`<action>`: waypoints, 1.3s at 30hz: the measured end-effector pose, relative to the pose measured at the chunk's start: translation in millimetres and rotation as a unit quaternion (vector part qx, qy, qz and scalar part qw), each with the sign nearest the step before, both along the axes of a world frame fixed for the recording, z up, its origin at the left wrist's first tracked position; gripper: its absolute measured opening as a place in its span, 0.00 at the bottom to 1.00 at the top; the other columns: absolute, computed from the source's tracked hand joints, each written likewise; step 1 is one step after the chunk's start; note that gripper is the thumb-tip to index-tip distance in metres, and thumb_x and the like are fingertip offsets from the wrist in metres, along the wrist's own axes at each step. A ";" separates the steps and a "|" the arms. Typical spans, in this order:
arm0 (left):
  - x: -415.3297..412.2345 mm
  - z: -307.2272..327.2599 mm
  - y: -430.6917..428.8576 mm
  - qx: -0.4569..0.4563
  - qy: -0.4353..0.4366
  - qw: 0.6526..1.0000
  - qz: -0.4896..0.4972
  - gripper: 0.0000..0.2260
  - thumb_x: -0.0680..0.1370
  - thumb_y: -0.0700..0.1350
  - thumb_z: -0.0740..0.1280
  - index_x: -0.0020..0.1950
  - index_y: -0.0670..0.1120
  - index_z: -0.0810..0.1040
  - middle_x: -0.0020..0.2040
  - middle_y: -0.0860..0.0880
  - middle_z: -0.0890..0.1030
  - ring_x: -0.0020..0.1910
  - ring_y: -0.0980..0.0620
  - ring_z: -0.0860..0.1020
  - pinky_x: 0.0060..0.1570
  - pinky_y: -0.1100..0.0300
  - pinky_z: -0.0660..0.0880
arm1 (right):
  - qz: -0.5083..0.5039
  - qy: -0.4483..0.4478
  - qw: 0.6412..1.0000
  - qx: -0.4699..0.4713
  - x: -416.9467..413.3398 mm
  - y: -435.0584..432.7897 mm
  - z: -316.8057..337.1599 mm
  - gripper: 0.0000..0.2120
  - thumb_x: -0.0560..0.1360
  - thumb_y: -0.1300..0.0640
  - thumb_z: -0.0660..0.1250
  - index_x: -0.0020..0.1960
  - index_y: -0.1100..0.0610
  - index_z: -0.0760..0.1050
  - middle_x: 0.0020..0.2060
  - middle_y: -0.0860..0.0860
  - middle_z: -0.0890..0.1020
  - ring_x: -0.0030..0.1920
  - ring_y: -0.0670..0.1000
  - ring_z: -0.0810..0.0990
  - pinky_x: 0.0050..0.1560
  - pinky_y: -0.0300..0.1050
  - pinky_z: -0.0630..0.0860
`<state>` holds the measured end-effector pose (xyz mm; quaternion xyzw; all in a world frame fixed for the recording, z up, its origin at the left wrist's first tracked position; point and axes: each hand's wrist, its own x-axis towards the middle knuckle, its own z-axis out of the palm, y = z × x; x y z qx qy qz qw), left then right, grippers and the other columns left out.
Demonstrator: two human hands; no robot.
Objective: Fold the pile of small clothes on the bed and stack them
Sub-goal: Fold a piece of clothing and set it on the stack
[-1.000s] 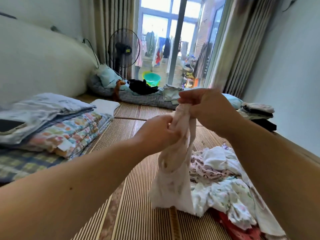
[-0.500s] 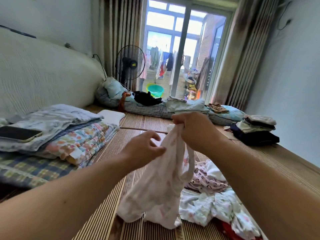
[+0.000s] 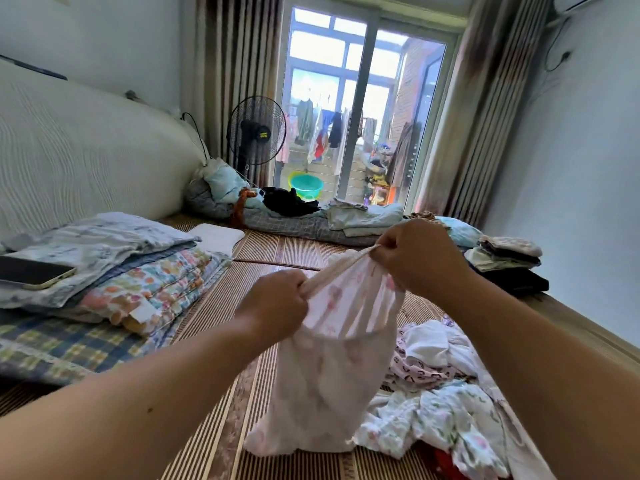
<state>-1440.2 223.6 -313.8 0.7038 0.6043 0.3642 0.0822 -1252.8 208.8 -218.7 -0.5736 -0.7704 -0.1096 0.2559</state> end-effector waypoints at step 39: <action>-48.1 88.9 4.8 -0.013 0.116 0.993 0.028 0.10 0.76 0.42 0.65 0.48 0.48 0.86 0.33 0.55 0.80 0.34 0.55 0.77 0.29 0.65 0.67 | 0.013 0.097 0.993 -0.070 33.6 14.5 -3.0 0.07 0.74 0.59 0.67 0.42 0.55 0.83 0.27 0.48 0.78 0.31 0.48 0.73 0.32 0.38 0.66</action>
